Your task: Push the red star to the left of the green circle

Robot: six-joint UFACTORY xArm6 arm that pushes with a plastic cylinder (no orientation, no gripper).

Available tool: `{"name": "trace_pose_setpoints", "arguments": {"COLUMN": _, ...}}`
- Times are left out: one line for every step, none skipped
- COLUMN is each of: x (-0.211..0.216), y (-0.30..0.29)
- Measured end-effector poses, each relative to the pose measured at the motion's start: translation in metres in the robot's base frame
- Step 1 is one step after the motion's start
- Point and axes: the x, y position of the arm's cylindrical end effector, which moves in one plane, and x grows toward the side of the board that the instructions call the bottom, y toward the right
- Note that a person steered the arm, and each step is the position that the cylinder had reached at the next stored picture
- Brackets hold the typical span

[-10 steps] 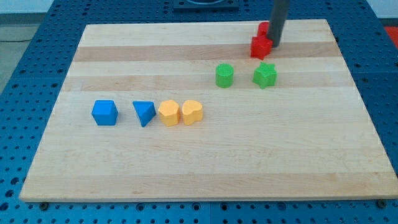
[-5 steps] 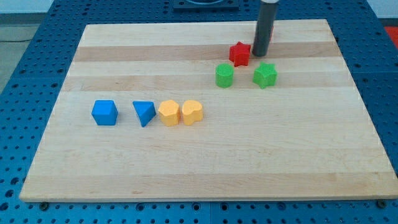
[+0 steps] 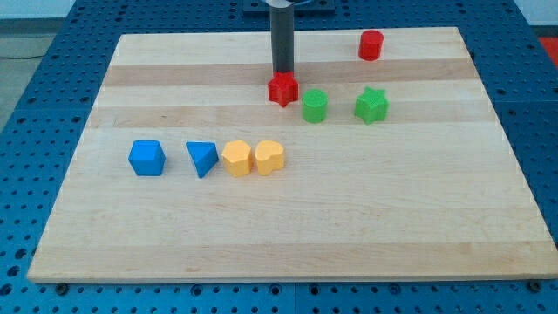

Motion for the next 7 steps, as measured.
{"name": "trace_pose_setpoints", "arguments": {"x": 0.014, "y": 0.000}}
{"name": "trace_pose_setpoints", "arguments": {"x": 0.027, "y": 0.000}}
{"name": "trace_pose_setpoints", "arguments": {"x": 0.028, "y": 0.000}}
{"name": "trace_pose_setpoints", "arguments": {"x": 0.030, "y": 0.000}}
{"name": "trace_pose_setpoints", "arguments": {"x": 0.036, "y": 0.000}}
{"name": "trace_pose_setpoints", "arguments": {"x": 0.037, "y": 0.000}}
{"name": "trace_pose_setpoints", "arguments": {"x": 0.016, "y": -0.003}}
